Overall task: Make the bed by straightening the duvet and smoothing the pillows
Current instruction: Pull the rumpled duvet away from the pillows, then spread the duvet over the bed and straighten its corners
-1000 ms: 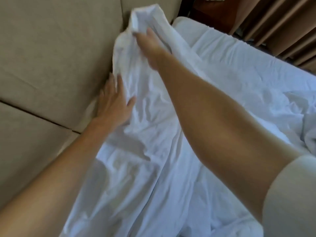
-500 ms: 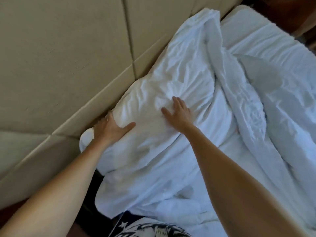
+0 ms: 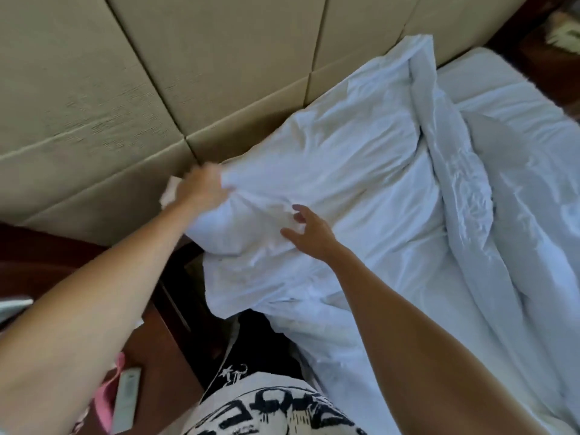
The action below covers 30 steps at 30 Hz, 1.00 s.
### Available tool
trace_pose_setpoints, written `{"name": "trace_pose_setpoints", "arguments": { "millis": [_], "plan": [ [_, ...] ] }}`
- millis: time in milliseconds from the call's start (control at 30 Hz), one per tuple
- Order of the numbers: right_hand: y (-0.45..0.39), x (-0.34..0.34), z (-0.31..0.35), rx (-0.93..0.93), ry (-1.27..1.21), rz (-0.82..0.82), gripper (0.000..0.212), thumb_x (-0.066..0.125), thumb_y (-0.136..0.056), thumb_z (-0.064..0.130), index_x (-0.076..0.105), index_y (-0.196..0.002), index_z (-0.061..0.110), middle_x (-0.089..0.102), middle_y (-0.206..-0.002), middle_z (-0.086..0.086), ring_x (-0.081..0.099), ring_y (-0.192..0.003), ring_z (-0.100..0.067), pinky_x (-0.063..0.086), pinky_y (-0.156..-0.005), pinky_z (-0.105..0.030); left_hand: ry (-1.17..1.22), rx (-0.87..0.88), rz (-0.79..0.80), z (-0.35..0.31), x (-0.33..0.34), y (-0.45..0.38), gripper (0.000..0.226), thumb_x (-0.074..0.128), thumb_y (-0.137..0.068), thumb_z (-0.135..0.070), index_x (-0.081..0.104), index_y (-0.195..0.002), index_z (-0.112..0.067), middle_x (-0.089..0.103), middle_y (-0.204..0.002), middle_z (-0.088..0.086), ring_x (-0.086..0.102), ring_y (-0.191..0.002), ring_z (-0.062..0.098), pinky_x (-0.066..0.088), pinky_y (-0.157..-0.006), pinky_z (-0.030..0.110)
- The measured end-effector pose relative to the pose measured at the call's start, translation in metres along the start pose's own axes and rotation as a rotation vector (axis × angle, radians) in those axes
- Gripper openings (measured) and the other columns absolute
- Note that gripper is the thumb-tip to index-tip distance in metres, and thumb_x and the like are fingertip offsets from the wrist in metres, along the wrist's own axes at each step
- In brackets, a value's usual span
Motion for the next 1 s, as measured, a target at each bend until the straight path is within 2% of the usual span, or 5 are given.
{"name": "trace_pose_setpoints", "arguments": {
  "millis": [100, 267, 600, 867, 1000],
  "plan": [
    [0.023, -0.015, -0.009, 0.043, -0.143, -0.091, 0.031, 0.071, -0.088, 0.024, 0.065, -0.117, 0.014, 0.068, -0.1, -0.001, 0.063, -0.089, -0.014, 0.048, -0.082, -0.026, 0.032, -0.02, -0.373, 0.001, -0.08, -0.008, 0.034, 0.065, -0.091, -0.03, 0.053, -0.118, -0.012, 0.06, -0.12, 0.026, 0.056, -0.112, 0.047, 0.045, -0.09, 0.051],
    [0.063, -0.018, -0.09, 0.269, -0.027, -0.061, 0.025, 0.066, -0.09, 0.022, 0.067, -0.113, 0.012, 0.071, -0.106, -0.006, 0.064, -0.095, -0.017, 0.049, -0.084, -0.027, -0.11, 0.193, -0.463, -0.042, -0.059, 0.008, 0.063, 0.06, -0.08, 0.001, 0.039, -0.138, -0.009, 0.045, -0.135, 0.025, 0.043, -0.123, 0.043, 0.031, -0.105, 0.052],
    [0.159, -0.02, -0.232, 0.498, 0.286, 0.139, 0.055, 0.062, -0.09, 0.026, 0.046, -0.143, 0.02, 0.051, -0.143, -0.008, 0.051, -0.128, -0.026, 0.04, -0.106, -0.034, -0.102, 0.633, 0.462, -0.156, 0.174, 0.137, 0.044, 0.052, -0.096, -0.028, 0.045, -0.137, -0.015, 0.045, -0.14, 0.011, 0.049, -0.126, 0.031, 0.04, -0.102, 0.042],
    [0.212, -0.024, -0.338, 0.494, 0.699, 0.237, 0.12, 0.081, -0.072, 0.04, -0.001, -0.158, 0.026, -0.007, -0.165, -0.01, -0.013, -0.151, -0.027, -0.003, -0.12, -0.055, -0.197, 0.799, 0.653, -0.233, 0.285, 0.231, 0.072, 0.061, -0.089, -0.042, 0.028, -0.149, -0.021, 0.043, -0.143, 0.006, 0.044, -0.13, 0.029, 0.037, -0.105, 0.043],
    [0.227, -0.025, -0.396, 0.483, 0.731, 0.185, 0.133, 0.081, -0.067, 0.054, -0.014, -0.156, 0.027, -0.001, -0.165, -0.008, -0.006, -0.152, -0.026, -0.007, -0.12, -0.055, -0.246, 0.83, 0.654, -0.265, 0.333, 0.263, 0.08, 0.063, -0.084, -0.039, 0.022, -0.151, -0.023, 0.037, -0.148, 0.004, 0.038, -0.135, 0.027, 0.031, -0.11, 0.045]
  ]
}}
Point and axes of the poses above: each hand's wrist, its own y-axis away from the middle knuckle, its own x-axis out of the palm, z = x × y, the point moved 6 cm from there along -y, towards the middle knuckle
